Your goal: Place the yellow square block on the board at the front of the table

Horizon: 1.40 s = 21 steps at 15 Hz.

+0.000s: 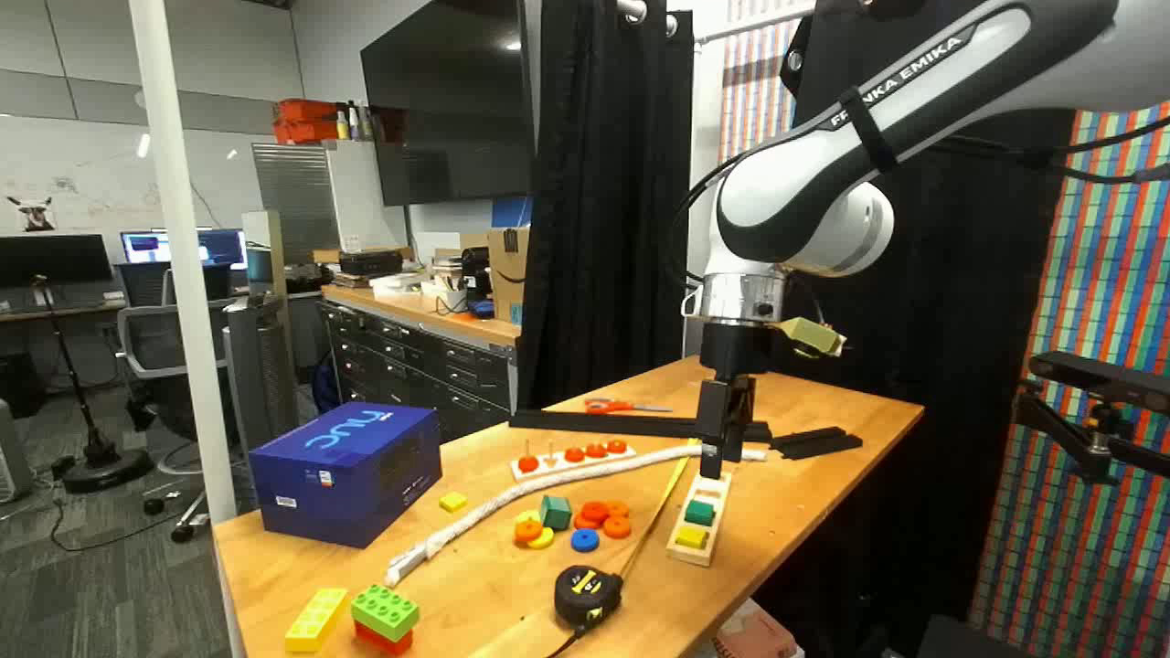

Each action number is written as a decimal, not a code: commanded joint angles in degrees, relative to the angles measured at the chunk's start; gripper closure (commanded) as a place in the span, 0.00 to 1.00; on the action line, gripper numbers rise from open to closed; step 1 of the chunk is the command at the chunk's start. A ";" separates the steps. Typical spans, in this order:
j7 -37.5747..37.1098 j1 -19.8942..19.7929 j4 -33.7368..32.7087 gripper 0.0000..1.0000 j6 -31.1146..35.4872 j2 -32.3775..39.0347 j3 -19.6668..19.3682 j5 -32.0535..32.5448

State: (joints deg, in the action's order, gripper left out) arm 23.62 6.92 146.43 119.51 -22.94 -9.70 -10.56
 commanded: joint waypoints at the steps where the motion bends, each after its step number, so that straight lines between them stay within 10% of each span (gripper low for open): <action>1: 0.42 -1.32 -0.12 0.00 -0.19 0.10 1.27 -0.54; 9: -3.82 -2.17 -2.02 0.00 2.10 2.60 3.92 2.97; 16: -29.63 -3.96 -12.92 0.00 14.10 19.17 15.89 25.32; 21: -45.31 -0.82 -27.43 0.00 10.40 31.83 16.90 40.68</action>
State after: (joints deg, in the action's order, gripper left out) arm -15.60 4.45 129.10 133.06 1.58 7.26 24.82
